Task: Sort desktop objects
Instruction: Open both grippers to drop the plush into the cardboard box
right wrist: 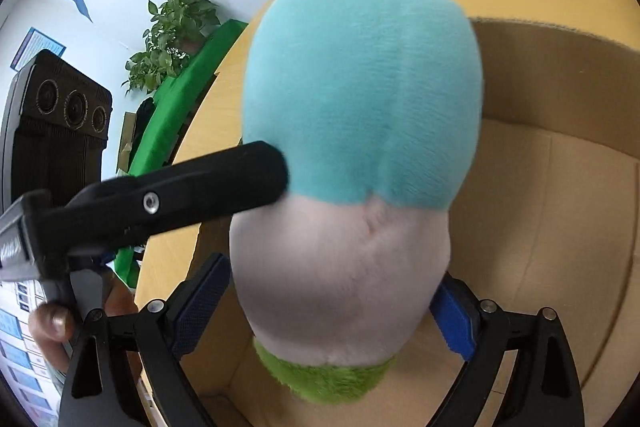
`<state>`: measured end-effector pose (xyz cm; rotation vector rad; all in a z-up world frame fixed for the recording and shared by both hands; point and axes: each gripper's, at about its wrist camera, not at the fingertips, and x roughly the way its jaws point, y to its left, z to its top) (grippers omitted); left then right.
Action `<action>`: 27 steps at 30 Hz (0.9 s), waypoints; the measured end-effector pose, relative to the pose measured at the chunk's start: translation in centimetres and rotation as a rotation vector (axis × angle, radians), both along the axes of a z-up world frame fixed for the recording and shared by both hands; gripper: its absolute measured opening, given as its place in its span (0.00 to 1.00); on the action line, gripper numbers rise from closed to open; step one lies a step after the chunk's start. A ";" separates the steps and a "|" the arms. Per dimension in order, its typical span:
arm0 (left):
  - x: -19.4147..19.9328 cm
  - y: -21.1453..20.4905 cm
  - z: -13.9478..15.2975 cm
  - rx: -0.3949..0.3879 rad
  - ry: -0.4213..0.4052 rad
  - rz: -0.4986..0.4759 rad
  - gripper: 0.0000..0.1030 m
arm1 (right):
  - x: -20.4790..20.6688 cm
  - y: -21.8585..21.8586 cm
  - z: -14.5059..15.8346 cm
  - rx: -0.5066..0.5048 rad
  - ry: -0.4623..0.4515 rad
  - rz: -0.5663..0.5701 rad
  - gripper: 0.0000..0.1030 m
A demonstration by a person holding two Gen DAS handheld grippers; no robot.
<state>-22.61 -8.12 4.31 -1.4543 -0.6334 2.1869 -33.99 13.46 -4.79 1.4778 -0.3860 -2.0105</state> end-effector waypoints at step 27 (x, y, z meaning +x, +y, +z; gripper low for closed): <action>7.2 2.5 7.1 -0.250 0.290 0.018 0.74 | 13.1 6.4 9.9 0.137 0.174 -0.150 1.00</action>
